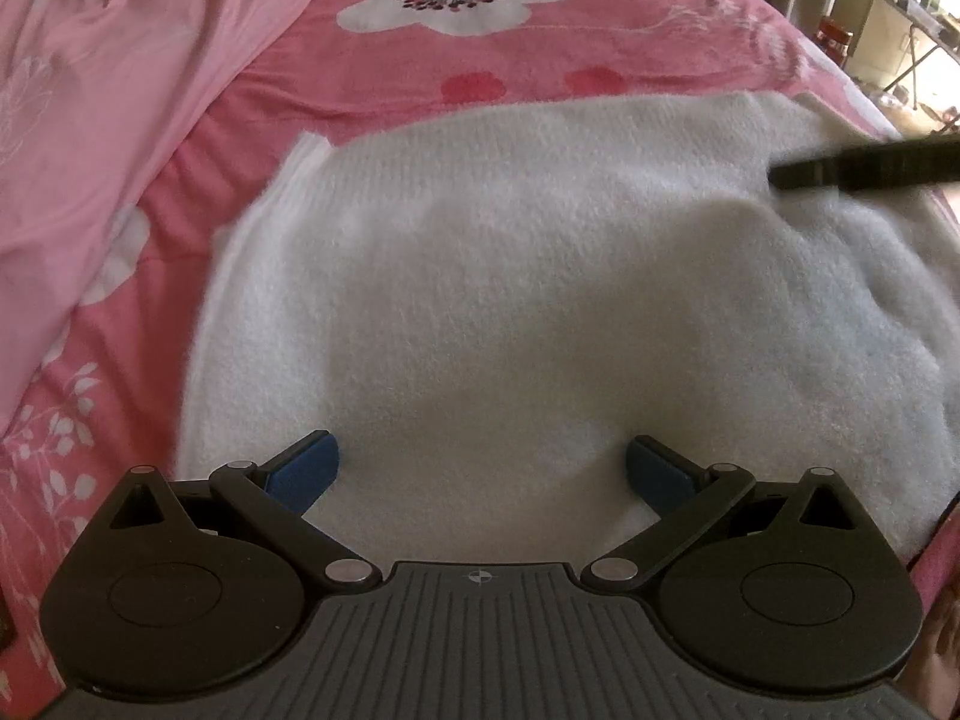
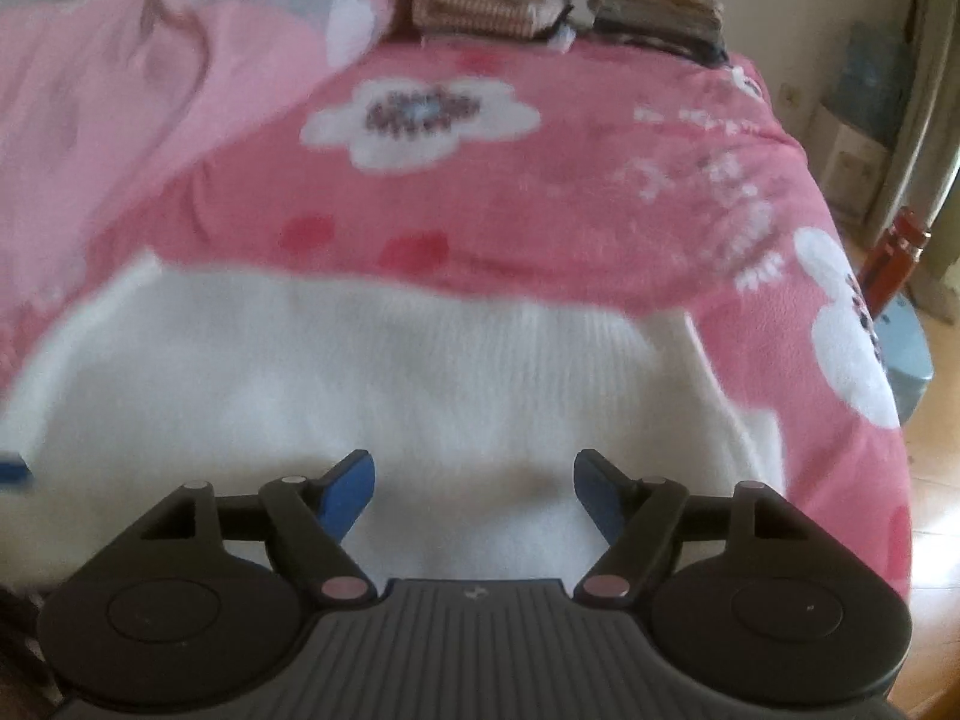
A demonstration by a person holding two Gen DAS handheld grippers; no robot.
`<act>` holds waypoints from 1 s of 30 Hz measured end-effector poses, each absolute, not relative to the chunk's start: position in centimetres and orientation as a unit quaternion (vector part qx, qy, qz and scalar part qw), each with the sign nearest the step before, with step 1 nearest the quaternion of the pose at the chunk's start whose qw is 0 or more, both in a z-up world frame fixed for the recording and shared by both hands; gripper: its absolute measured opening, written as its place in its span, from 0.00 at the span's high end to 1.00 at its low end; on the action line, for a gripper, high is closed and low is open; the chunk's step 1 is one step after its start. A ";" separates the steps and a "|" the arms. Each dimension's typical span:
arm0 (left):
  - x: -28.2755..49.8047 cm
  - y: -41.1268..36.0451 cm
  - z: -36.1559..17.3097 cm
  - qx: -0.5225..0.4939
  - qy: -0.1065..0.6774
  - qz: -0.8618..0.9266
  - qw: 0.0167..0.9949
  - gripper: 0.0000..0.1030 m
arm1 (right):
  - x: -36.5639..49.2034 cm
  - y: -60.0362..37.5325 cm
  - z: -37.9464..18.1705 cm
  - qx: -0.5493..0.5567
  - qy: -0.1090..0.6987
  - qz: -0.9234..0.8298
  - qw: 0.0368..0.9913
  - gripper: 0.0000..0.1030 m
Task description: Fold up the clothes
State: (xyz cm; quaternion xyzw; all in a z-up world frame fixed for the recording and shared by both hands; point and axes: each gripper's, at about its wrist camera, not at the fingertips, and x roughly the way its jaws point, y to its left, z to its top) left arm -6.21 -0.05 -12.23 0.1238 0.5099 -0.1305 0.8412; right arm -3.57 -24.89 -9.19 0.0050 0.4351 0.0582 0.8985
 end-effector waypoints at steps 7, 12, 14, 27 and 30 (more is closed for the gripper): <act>-6.3 0.0 -12.2 0.124 0.509 -0.129 0.842 0.00 | -0.3 -23.7 -9.5 -0.010 0.421 0.053 0.906 0.26; -6.4 0.1 -12.2 0.123 0.507 -0.130 0.843 0.00 | 0.7 -24.2 -13.2 -0.004 0.443 0.047 0.895 0.15; -6.4 0.2 -12.2 0.122 0.506 -0.132 0.843 0.00 | 0.3 -24.2 -12.5 0.004 0.448 0.039 0.893 0.15; -6.9 1.4 -12.4 0.100 0.481 -0.154 0.857 0.00 | -10.8 -22.7 -10.9 0.051 0.425 0.019 0.903 0.05; -7.3 2.4 -11.3 0.076 0.462 -0.169 0.867 0.00 | -11.5 -20.3 -10.9 -0.017 0.407 0.017 0.913 0.04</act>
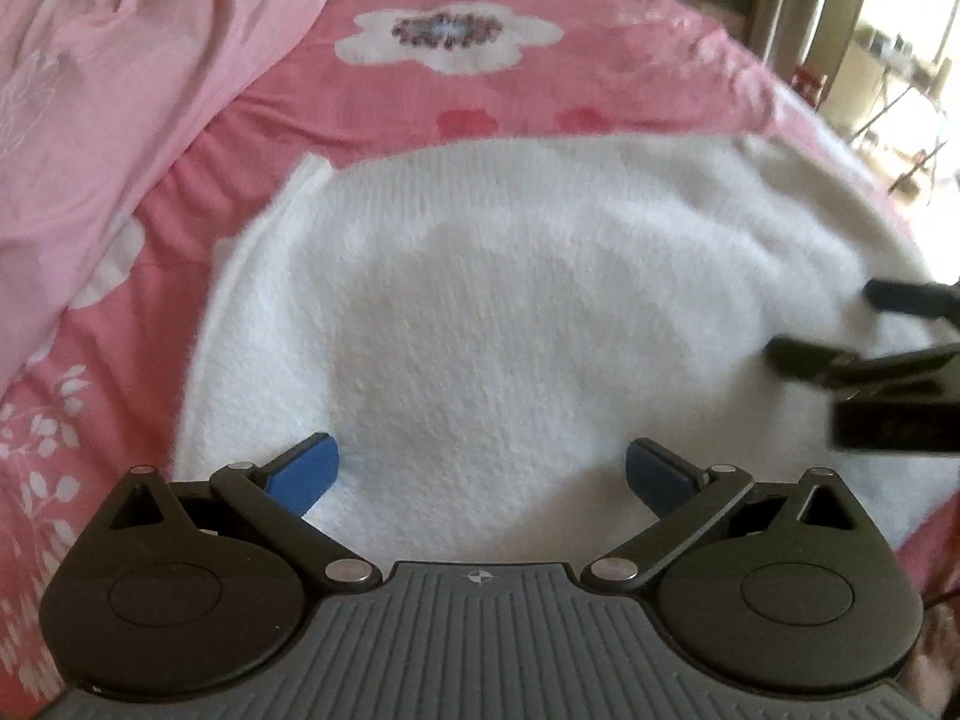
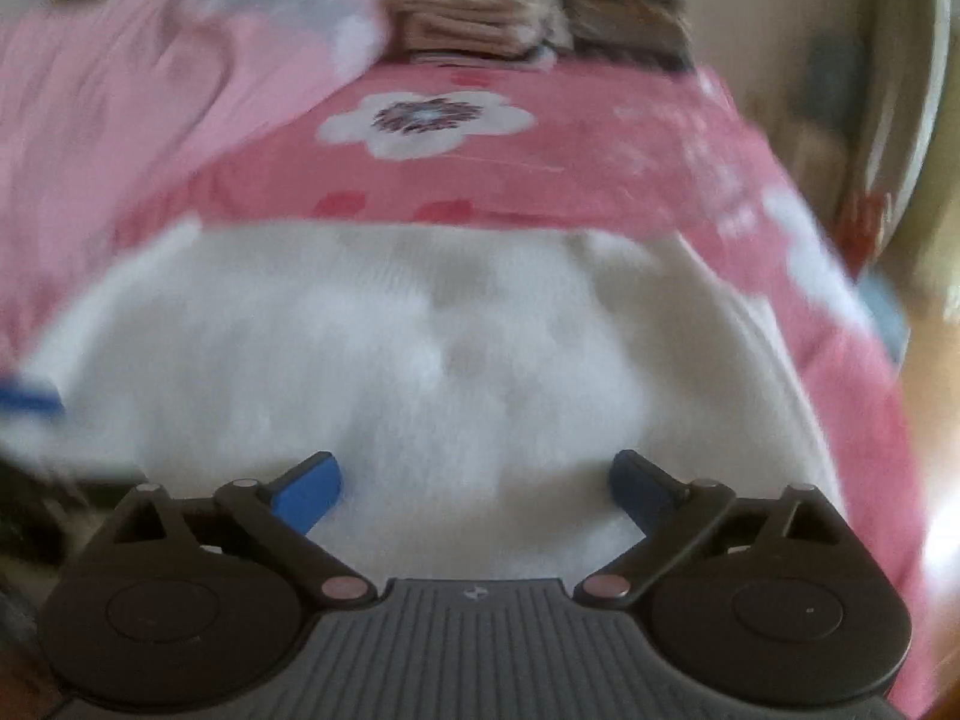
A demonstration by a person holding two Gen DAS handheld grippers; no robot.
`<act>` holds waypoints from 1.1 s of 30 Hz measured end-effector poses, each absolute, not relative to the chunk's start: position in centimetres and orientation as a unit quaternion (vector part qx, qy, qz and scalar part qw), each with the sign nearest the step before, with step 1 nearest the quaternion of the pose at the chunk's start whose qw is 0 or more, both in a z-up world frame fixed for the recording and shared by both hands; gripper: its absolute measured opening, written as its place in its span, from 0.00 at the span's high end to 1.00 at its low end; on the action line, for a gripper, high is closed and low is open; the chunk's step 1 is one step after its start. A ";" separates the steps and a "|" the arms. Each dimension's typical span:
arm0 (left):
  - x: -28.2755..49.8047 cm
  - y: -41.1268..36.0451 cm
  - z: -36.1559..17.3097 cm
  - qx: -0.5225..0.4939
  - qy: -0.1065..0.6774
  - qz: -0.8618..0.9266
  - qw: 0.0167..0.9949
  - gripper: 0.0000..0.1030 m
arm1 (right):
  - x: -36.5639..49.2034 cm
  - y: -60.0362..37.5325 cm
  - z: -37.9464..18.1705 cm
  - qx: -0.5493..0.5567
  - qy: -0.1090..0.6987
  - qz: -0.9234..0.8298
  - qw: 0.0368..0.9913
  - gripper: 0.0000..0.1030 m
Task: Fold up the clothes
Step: 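Move the left gripper to the sweater edge and close it on the fabric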
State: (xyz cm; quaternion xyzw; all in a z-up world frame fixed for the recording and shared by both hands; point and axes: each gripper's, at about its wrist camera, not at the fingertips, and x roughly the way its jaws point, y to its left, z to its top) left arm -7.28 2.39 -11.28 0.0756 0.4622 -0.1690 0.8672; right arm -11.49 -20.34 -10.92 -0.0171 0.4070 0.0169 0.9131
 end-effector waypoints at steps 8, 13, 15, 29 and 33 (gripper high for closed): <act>-6.7 8.0 -9.4 0.016 0.417 -0.157 0.895 0.00 | -11.6 -18.1 -12.8 -0.066 0.379 0.059 0.921 0.00; -6.2 10.5 -9.8 0.010 0.409 -0.143 0.901 0.01 | -11.6 -18.4 -12.8 -0.059 0.380 0.066 0.921 0.00; -5.7 11.5 -10.1 -0.012 0.407 -0.145 0.902 0.03 | -11.6 -18.5 -12.8 -0.060 0.380 0.068 0.920 0.00; 1.6 15.0 -14.7 -0.184 0.451 -0.206 0.849 0.35 | -11.8 -18.4 -12.8 -0.059 0.389 0.063 0.917 0.00; 0.3 16.3 -15.5 -0.225 0.471 -0.239 0.819 0.44 | -11.8 -18.5 -12.8 -0.059 0.388 0.064 0.917 0.00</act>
